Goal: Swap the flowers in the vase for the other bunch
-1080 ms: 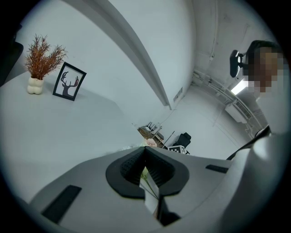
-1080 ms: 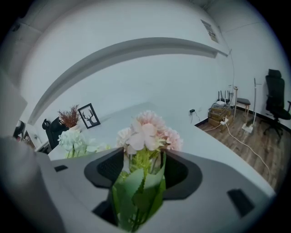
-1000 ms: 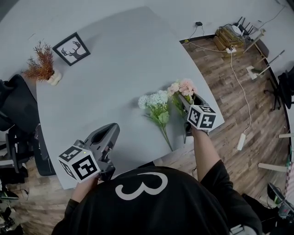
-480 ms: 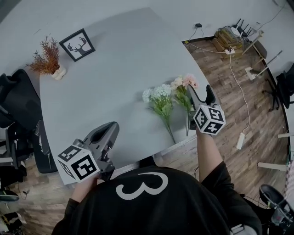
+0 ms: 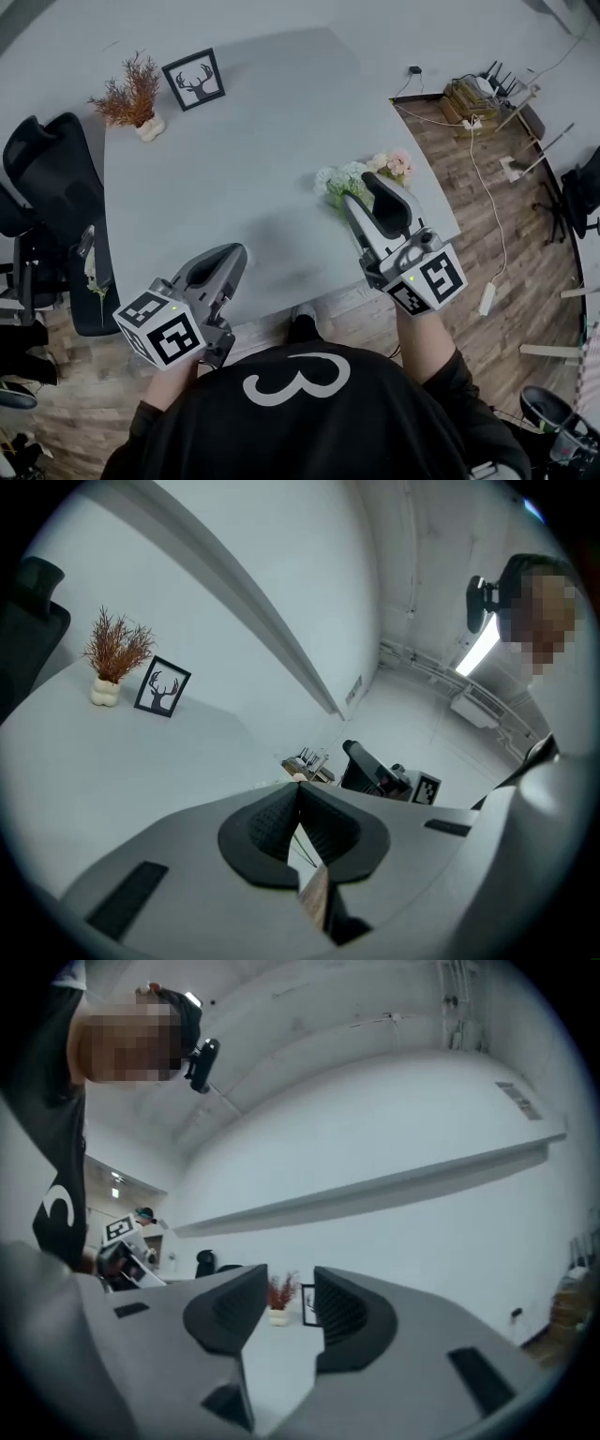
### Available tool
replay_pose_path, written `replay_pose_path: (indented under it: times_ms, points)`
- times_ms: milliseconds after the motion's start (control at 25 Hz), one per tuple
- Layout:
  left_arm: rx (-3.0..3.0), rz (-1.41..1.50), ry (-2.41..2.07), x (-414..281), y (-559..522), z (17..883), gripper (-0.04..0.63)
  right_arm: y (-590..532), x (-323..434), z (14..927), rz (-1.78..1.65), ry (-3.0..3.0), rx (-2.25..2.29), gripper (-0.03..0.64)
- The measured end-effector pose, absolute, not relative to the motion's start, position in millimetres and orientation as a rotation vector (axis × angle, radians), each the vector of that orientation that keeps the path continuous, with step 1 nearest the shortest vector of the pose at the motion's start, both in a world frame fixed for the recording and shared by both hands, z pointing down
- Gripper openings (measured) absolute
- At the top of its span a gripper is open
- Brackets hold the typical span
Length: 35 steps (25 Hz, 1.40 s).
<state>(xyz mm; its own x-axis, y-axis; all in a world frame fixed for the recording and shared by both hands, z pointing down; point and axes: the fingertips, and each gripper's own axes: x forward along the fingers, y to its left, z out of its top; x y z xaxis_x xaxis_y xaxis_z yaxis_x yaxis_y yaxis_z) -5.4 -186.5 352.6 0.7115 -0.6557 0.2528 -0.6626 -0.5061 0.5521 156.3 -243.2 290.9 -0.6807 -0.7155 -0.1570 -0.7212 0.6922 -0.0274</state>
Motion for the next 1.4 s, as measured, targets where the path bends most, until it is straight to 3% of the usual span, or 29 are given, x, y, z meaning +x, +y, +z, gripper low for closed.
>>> replay_pose_path:
  times_ms: [80, 160, 640, 1400]
  points:
    - [2.298, 0.002, -1.008, -13.5, -174.9, 345.9, 0.011, -213.5, 126.9, 277.9, 0.063, 2.787, -1.027, 0.057]
    - [2.313, -0.012, -1.013, -20.5, -163.0, 340.1, 0.011, -188.0, 104.2, 274.5, 0.010, 2.823, -0.898, 0.009]
    - [2.379, -0.010, -0.966, -39.1, -109.1, 336.5, 0.011, -110.9, 40.6, 357.8, -0.566, 3.110, -0.750, 0.008]
    - [2.487, 0.063, -0.833, -14.6, -94.0, 338.4, 0.011, -99.9, 49.5, 339.4, -0.527, 3.044, -0.819, 0.008]
